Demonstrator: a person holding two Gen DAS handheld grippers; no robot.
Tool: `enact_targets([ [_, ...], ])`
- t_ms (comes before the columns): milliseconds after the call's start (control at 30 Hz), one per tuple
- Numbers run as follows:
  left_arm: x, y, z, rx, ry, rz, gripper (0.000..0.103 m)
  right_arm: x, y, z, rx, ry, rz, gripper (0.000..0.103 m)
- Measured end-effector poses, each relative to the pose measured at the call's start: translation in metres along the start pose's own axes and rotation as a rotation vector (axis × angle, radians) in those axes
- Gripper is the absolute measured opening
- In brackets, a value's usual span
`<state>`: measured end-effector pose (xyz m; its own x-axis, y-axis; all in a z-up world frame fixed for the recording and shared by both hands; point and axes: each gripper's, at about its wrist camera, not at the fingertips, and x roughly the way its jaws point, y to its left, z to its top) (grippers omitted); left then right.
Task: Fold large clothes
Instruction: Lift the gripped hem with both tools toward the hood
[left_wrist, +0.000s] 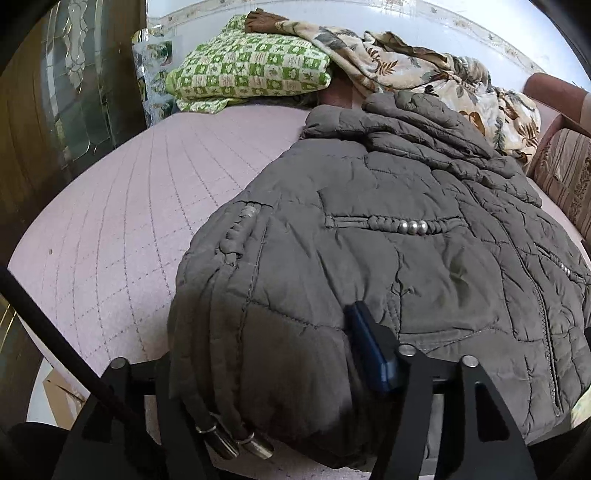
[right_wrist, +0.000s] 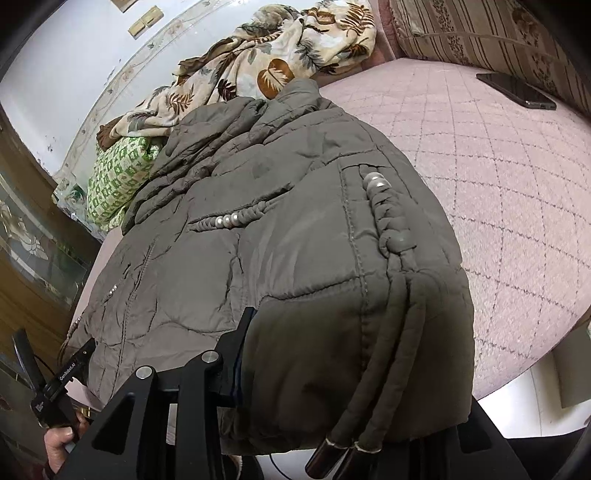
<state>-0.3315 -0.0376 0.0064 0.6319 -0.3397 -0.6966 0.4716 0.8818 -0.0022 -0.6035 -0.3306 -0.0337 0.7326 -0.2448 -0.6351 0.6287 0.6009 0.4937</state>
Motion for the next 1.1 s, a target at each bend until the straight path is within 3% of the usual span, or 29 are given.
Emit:
enact_targets([
  [133, 0.000, 0.002, 0.000, -0.005, 0.006, -0.006, 0.068, -0.005, 0.013, -0.001, -0.076, -0.035, -0.018, 0.026],
  [200, -0.007, -0.002, 0.000, 0.023, -0.029, 0.008, 0.046, -0.008, 0.023, -0.002, -0.136, -0.063, -0.049, 0.025],
  [300, -0.015, -0.009, -0.001, 0.073, -0.072, 0.017, 0.033, -0.012, 0.028, -0.002, -0.169, -0.088, -0.065, 0.024],
  [400, -0.021, -0.011, 0.000, 0.086, -0.097, 0.015, 0.029, -0.017, 0.029, 0.000, -0.177, -0.104, -0.066, 0.024],
  [633, -0.039, -0.011, 0.003, 0.098, -0.173, 0.009, 0.026, -0.041, 0.044, 0.005, -0.241, -0.177, -0.062, 0.022],
  [1100, -0.099, -0.011, 0.009, 0.144, -0.314, -0.001, 0.026, -0.097, 0.054, 0.008, -0.261, -0.228, 0.001, 0.021],
])
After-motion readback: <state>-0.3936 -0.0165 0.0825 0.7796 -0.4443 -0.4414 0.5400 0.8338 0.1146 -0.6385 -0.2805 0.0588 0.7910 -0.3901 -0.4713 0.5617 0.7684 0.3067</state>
